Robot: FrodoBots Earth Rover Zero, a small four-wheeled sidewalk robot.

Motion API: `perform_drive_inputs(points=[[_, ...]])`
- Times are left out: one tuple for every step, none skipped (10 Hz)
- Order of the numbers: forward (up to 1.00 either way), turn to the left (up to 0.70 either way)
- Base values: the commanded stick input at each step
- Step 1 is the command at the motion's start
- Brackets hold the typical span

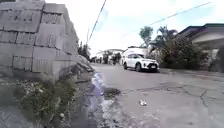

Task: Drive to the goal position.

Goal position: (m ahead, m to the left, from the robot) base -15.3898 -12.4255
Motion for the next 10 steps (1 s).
perform_drive_inputs(points=[[0.00, -0.70], [0.00, -0.70], [0.00, -0.70], [0.00, -0.70], [0.00, -0.70], [0.00, -0.70], [0.00, -0.70], [0.00, -0.70], [0.00, -0.70], [0.00, -0.70]])
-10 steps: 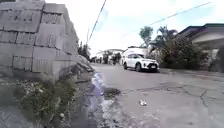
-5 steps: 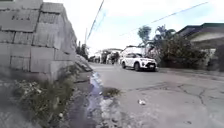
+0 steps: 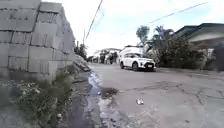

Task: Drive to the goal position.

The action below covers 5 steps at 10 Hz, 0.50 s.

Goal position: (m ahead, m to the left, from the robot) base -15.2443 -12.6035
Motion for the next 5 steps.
perform_drive_inputs(points=[[0.00, -0.70], [0.00, -0.70], [0.00, -0.70], [0.00, -0.70], [0.00, -0.70]])
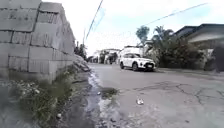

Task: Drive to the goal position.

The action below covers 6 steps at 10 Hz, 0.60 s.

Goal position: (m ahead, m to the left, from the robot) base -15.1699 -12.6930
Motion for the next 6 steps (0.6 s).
perform_drive_inputs(points=[[0.00, -0.70], [0.00, -0.70], [0.00, -0.70], [0.00, -0.70], [0.00, -0.70], [0.39, -0.50]])
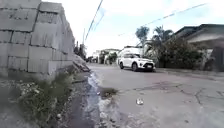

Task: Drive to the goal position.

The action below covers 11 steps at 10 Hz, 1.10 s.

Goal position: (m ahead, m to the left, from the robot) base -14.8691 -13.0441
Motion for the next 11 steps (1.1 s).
perform_drive_inputs(points=[[0.70, -0.35], [0.70, -0.35], [0.70, -0.35], [0.70, -0.35], [0.70, -0.35], [0.70, -0.35], [0.70, -0.35], [0.70, -0.35], [0.70, -0.35], [0.70, -0.35], [0.70, -0.35]])
